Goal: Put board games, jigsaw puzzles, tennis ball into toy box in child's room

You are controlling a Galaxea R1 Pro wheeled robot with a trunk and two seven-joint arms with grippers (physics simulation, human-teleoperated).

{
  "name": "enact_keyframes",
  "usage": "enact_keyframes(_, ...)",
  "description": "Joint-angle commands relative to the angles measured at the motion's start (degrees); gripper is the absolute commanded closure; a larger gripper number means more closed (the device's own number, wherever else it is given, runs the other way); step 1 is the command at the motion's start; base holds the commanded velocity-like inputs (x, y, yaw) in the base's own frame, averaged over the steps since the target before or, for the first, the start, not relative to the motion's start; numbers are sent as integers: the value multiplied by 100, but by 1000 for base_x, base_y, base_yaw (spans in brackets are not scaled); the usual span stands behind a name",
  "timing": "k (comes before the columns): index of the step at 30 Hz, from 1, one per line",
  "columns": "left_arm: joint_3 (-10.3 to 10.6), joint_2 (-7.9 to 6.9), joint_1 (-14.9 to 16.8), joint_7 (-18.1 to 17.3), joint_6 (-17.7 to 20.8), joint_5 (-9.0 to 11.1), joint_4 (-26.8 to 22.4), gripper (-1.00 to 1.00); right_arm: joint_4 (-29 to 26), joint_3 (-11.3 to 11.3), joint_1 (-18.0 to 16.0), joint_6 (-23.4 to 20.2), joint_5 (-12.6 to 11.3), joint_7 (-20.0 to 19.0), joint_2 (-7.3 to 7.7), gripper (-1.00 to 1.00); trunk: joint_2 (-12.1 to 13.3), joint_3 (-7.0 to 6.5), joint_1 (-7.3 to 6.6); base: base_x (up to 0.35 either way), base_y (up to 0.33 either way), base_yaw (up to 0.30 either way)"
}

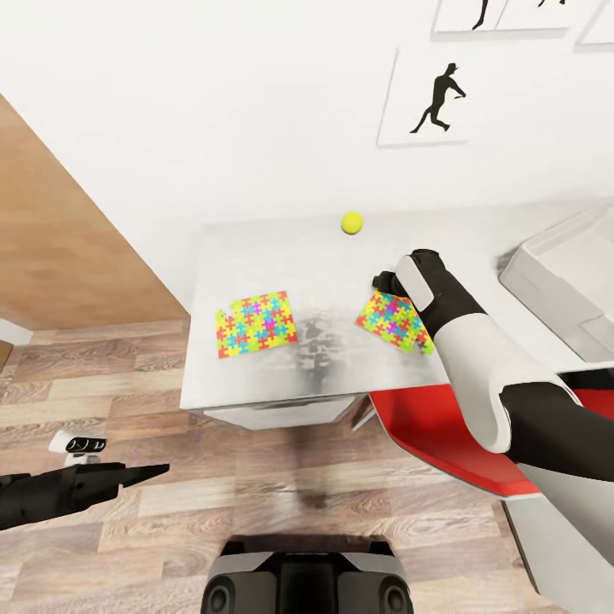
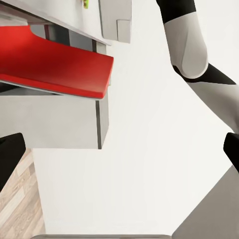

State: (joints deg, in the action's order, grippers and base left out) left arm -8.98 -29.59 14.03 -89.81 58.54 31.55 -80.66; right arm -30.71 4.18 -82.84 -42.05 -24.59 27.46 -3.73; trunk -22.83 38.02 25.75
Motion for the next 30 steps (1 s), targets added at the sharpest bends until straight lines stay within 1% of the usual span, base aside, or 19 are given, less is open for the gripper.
enact_keyframes(1, 2, -3, 2, -19, 61, 0, -2, -100, -4, 31, -4, -13, -61, 52, 4, -100, -9, 7, 3, -6, 4, 0)
enact_keyframes(30, 1, -3, 0, -19, 61, 0, -2, -100, 2, 30, -4, -13, -66, 49, -1, -100, -9, 33, 3, -22, 19, 0)
